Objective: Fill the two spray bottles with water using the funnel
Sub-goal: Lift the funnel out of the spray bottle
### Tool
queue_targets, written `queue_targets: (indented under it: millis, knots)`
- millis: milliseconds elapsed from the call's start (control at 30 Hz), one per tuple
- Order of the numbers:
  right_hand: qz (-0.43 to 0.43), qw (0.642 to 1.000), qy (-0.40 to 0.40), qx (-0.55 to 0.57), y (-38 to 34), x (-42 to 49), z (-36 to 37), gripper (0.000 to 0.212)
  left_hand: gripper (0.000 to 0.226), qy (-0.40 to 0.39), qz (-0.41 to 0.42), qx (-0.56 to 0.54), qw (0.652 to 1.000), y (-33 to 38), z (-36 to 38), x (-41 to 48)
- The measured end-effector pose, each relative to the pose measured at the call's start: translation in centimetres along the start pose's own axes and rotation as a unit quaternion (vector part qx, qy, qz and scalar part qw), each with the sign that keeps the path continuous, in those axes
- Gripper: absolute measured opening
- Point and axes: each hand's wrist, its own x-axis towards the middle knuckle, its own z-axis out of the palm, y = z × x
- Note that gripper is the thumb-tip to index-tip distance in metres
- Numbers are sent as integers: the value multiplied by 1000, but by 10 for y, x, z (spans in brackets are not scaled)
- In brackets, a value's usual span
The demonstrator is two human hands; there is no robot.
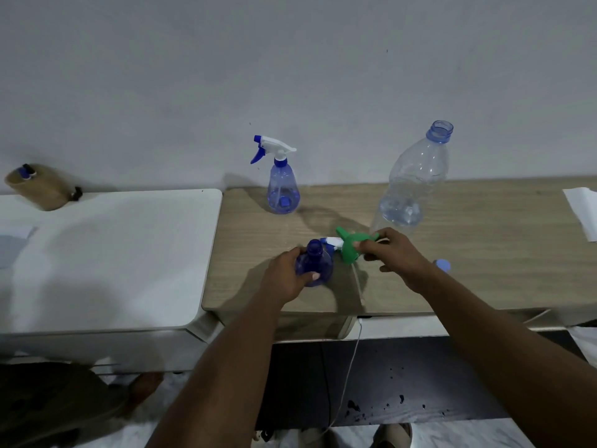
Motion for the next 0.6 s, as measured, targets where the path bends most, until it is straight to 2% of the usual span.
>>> queue_targets:
  millis: [167,267,467,600]
  knots:
    - [-10,991,133,15,50,-11,-2,56,60,-1,-15,9,1000,1,1,2]
    - [-4,985,174,-8,73,-18,3,59,62,1,-19,17,1000,1,1,2]
    - [14,956,184,-230,94,-15,14,67,60,-1,-21,13,1000,5,-1,-1]
    - [-1,933,195,-302,92,-14,22,61,60,-2,-19,14,1000,7,-2,-3]
